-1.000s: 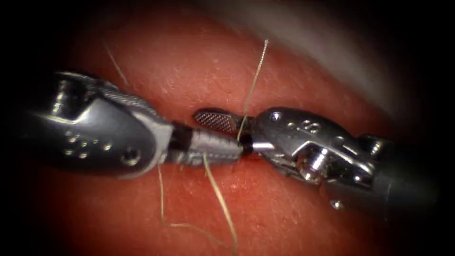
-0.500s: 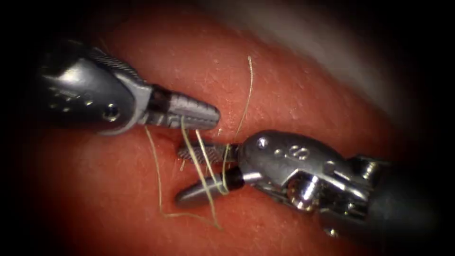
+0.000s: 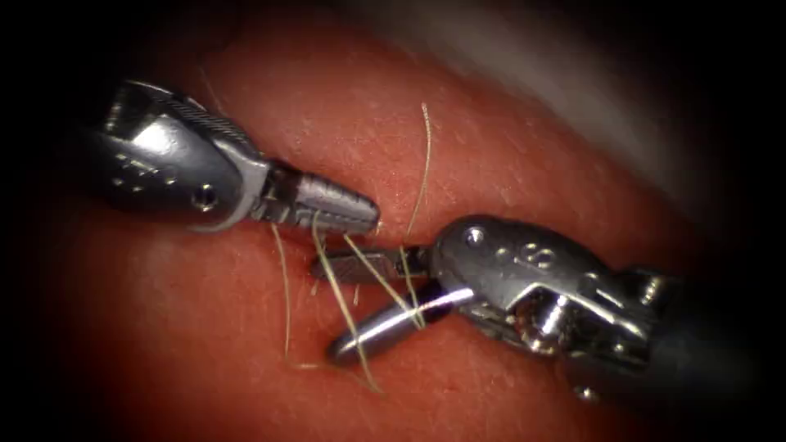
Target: Wound Closure
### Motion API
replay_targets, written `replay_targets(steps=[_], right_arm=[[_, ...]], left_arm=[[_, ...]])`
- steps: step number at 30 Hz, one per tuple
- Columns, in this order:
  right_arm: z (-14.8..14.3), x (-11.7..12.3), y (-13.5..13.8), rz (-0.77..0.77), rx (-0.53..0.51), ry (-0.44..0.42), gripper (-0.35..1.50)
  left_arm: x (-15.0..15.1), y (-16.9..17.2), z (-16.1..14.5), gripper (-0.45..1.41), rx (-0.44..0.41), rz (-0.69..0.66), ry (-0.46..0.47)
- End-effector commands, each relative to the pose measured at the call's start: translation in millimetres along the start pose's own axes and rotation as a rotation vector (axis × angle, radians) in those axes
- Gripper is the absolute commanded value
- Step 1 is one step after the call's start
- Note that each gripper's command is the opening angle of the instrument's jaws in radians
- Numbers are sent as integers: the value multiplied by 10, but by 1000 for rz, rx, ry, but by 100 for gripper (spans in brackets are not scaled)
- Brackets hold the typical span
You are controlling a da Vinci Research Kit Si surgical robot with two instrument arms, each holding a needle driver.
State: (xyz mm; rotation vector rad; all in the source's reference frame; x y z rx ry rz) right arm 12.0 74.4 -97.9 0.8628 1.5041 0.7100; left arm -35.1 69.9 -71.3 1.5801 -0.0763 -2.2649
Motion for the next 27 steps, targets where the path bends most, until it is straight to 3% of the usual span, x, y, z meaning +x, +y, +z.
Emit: replay_targets(steps=[1,16,20,27], right_arm=[[5,-1,6,14,11,20,68],[-8,0,0,109,94,126,48],[-7,-1,0,114,96,128,46],[-17,2,6,141,74,215,44]], left_arm=[[-6,3,9,-35,0,5,1],[-29,18,17,-35,2,6,2],[-29,19,22,-35,7,6,-7],[-33,32,33,-35,16,11,-26]])
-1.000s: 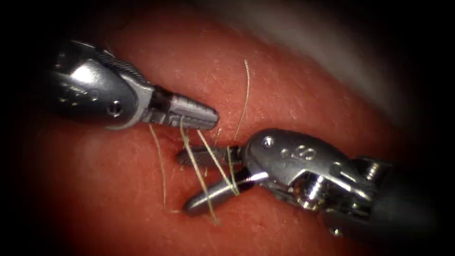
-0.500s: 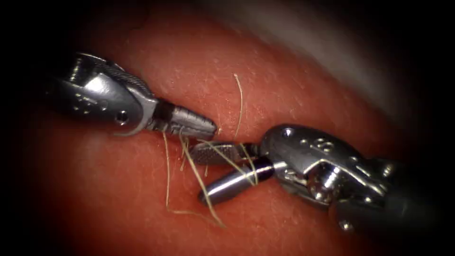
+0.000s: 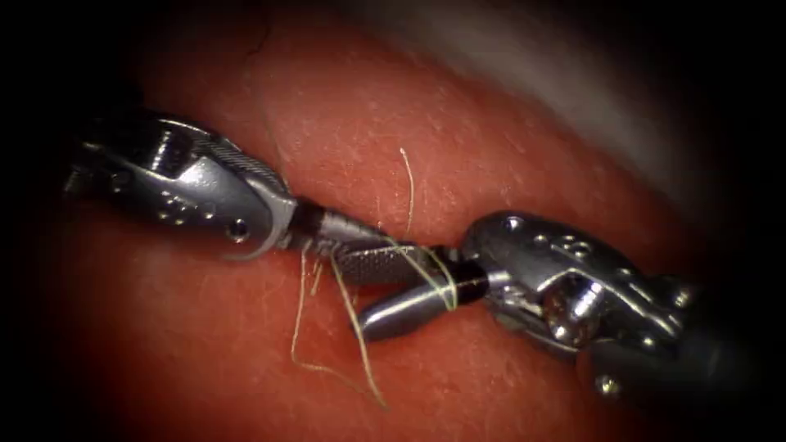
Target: Wound Closure
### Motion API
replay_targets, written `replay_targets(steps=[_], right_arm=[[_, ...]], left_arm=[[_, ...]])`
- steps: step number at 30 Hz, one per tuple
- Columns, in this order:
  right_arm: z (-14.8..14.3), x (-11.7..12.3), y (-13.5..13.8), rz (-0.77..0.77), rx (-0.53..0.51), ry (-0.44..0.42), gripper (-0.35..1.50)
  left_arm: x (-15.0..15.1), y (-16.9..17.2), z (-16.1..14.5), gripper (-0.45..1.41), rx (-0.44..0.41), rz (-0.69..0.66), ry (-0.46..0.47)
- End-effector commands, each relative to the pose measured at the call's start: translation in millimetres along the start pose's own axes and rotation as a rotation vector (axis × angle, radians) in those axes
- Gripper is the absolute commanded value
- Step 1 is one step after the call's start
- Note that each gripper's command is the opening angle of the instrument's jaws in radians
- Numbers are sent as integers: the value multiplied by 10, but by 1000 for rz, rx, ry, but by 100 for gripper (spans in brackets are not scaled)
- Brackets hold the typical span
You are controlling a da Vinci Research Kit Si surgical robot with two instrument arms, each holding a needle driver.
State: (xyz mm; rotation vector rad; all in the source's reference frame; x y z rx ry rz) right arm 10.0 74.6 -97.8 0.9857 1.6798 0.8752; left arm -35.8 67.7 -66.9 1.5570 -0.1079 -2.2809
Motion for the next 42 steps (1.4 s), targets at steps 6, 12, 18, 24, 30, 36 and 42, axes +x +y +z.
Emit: replay_targets(steps=[6,12,18,24,30,36,42], right_arm=[[-16,11,18,-6,-83,91,46],[-22,10,24,-5,-159,149,46],[-25,4,27,6,-222,178,46],[-31,1,26,-10,-344,194,49],[-44,-1,20,-37,-487,194,49],[-44,-13,14,-66,-605,197,49],[-42,-22,13,-69,-646,164,49]], left_arm=[[-1,6,4,-35,22,-4,-29],[9,12,10,-35,34,-8,-45],[18,17,18,-35,30,-12,-59],[25,19,23,-35,20,-18,-124],[26,14,24,-35,24,-27,-166],[29,15,28,-35,19,-31,-179],[29,15,29,-35,18,-31,-183]])
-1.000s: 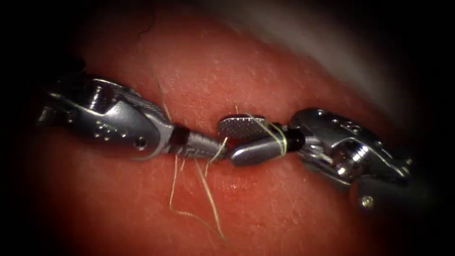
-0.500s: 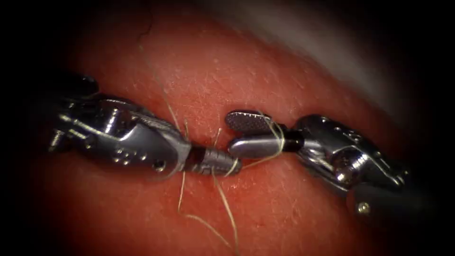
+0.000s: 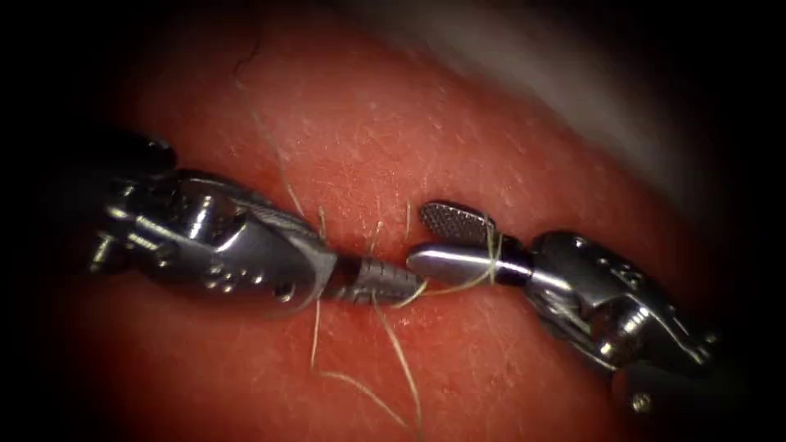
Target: Wound Closure
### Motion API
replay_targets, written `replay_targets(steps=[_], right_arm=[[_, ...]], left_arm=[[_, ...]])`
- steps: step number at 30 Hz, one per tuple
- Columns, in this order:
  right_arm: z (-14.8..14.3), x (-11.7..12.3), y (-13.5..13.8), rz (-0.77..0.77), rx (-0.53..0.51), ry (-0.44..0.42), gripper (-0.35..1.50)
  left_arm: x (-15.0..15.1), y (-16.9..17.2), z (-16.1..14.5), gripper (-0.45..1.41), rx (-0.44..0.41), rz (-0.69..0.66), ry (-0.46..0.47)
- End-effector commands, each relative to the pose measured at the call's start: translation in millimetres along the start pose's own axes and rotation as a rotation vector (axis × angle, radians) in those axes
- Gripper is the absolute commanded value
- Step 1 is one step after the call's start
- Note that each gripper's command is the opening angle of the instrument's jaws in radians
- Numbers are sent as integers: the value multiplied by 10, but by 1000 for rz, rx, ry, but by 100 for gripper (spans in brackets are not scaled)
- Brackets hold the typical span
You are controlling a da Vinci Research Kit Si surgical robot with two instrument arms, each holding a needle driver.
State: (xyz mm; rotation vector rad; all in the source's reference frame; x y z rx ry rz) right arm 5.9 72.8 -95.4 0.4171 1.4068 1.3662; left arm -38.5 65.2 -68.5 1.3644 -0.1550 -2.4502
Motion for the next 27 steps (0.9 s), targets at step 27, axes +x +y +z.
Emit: replay_targets(steps=[27], right_arm=[[38,-29,16,-31,-173,-32,53]], left_arm=[[0,8,5,-35,-14,-21,-37]])
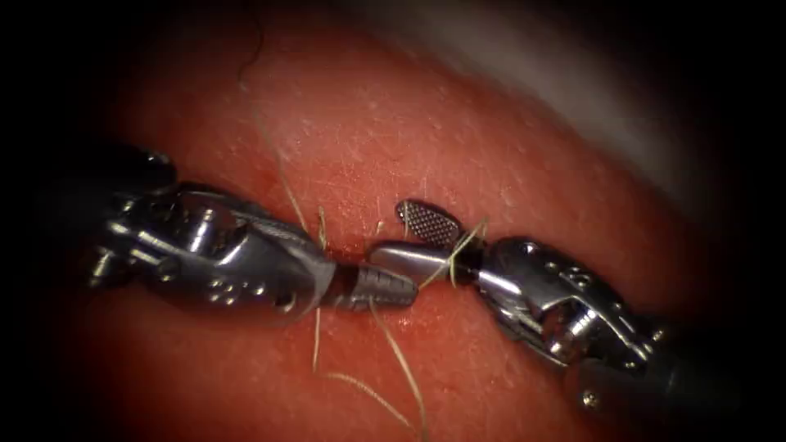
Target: Wound Closure
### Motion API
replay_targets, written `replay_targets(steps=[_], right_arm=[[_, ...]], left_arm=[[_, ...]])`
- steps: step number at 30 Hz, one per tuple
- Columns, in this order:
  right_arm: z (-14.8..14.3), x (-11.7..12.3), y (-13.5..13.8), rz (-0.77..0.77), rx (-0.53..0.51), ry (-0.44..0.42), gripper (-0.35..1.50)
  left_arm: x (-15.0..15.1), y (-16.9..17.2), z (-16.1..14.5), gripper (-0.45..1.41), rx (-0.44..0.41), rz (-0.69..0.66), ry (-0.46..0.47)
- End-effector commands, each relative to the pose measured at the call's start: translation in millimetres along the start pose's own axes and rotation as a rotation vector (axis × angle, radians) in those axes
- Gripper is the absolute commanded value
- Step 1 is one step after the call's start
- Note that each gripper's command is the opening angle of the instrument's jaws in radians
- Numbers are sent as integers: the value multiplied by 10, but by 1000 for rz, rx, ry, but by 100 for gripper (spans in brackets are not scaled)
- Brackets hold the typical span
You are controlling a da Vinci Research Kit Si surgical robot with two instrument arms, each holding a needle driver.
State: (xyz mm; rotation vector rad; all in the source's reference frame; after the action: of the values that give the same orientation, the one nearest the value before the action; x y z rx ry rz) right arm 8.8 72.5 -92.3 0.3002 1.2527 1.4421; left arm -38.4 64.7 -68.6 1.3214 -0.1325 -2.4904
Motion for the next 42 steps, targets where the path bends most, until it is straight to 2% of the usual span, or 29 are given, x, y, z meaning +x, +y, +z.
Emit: replay_targets(steps=[1,7,11,12,18,22,26,32,34,42], right_arm=[[9,-3,1,-5,0,-4,53],[8,-2,7,-36,-9,-13,39],[7,-1,9,-37,-9,-20,16],[7,-4,9,-40,16,-38,-35],[7,-7,6,-63,73,-80,-35],[2,-5,-5,-111,91,-88,-35],[-12,5,-21,-202,75,-80,-35],[-22,7,-28,-239,59,-74,-35],[-24,7,-31,-243,58,-70,-35],[-31,-1,-43,-266,48,-68,-35]], left_arm=[[-1,3,7,-35,0,0,1],[0,2,3,-35,-2,-1,3],[0,2,3,-35,-2,-1,3],[0,2,3,-35,-1,-1,3],[-1,2,3,-35,-2,-8,3],[-2,-4,-9,-35,7,-42,-7],[-9,-23,-29,-35,22,-96,-24],[-24,-48,-42,-35,19,-120,-53],[-42,-75,-48,-35,17,-152,-84],[-72,-115,-37,-35,16,-195,-128]])
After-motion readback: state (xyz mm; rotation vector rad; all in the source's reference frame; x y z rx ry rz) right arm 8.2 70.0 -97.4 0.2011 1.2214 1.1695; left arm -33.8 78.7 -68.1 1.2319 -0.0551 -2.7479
